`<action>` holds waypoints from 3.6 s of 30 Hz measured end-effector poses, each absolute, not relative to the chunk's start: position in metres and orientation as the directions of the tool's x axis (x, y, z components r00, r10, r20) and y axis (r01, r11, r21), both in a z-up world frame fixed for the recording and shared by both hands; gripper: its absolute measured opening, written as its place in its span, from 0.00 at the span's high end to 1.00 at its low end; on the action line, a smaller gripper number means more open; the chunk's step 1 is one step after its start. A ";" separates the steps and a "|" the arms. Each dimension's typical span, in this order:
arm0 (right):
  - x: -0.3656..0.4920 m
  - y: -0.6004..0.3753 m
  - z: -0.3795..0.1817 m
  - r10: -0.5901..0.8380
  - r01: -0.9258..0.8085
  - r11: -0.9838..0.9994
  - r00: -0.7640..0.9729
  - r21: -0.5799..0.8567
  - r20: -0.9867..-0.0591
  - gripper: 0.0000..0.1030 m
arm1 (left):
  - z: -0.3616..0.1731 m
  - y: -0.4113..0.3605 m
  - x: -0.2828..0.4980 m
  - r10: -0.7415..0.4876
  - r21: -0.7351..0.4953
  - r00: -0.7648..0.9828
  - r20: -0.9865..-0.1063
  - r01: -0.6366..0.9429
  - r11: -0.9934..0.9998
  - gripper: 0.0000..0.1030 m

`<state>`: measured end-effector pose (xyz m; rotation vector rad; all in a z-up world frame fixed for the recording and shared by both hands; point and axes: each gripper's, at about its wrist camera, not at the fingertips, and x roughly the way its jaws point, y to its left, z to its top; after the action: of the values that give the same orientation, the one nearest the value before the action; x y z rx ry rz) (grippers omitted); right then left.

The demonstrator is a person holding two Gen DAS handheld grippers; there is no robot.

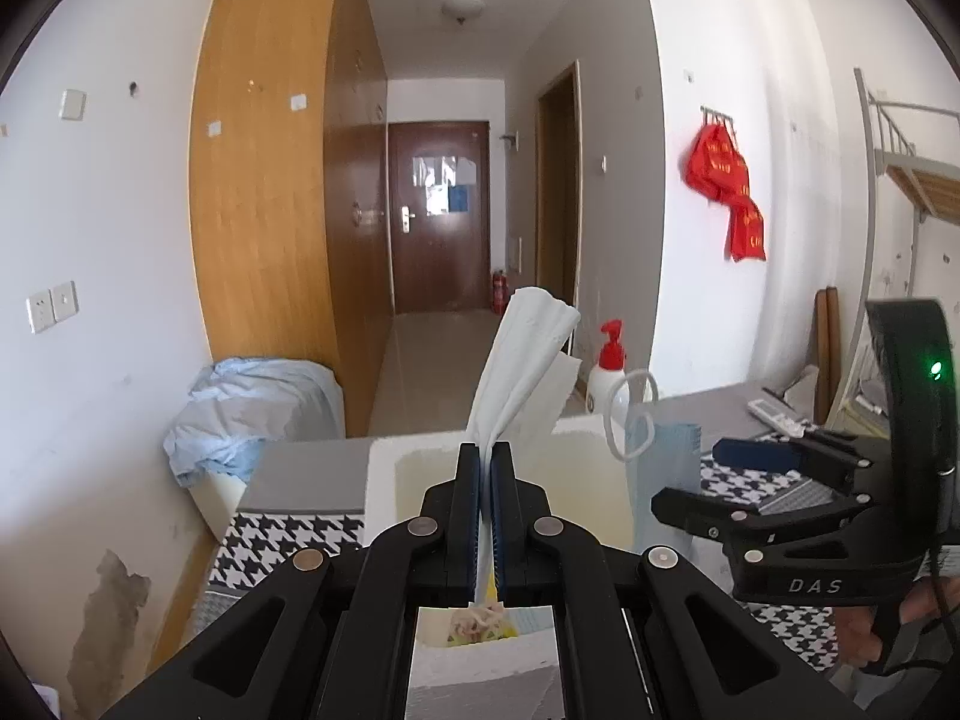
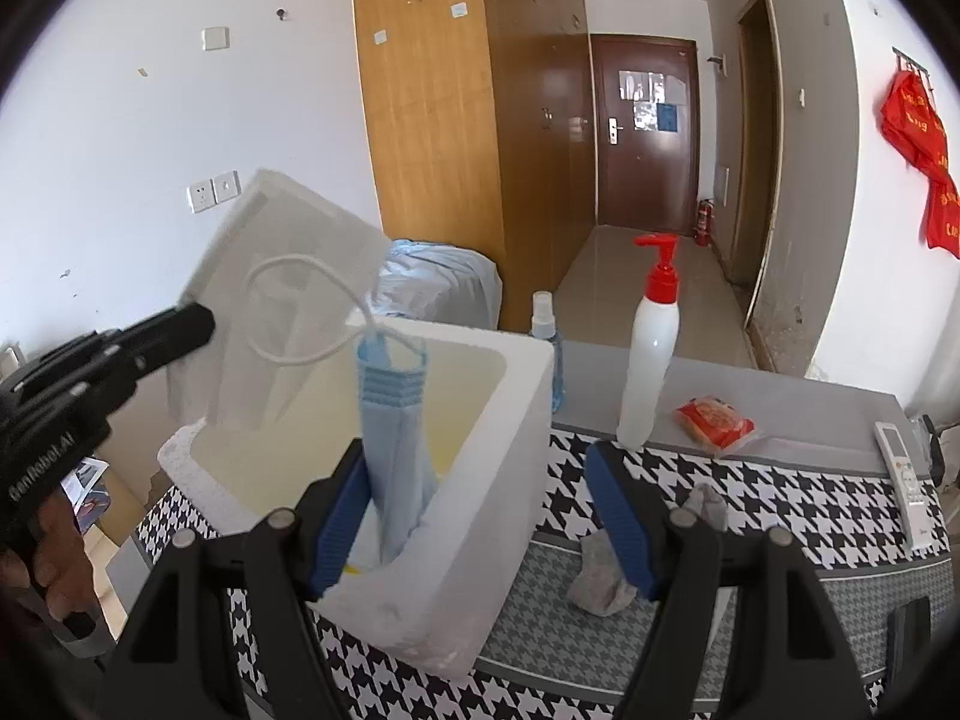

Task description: Organize soft objects

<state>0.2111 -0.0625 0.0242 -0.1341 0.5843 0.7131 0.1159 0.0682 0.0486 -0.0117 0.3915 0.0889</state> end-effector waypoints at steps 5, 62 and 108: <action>0.211 -0.061 0.023 0.577 -0.655 0.752 0.601 0.073 -0.553 0.27 | 0.044 0.069 0.123 0.090 0.006 0.904 -0.417 -0.097 0.995 0.52; 0.201 -0.108 0.030 0.575 -0.617 0.782 0.660 0.086 -0.484 0.26 | 0.054 0.048 0.142 0.042 0.006 0.902 -0.429 -0.044 0.999 0.12; 0.128 -0.216 0.034 0.403 -0.401 0.912 0.848 0.080 -0.343 0.12 | 0.047 -0.032 0.077 -0.022 0.000 0.974 -0.225 0.023 1.000 0.01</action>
<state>0.1276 -0.2157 0.0338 0.0053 0.3625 0.4240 0.0767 -0.0318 0.0474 0.0027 0.2273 -0.0224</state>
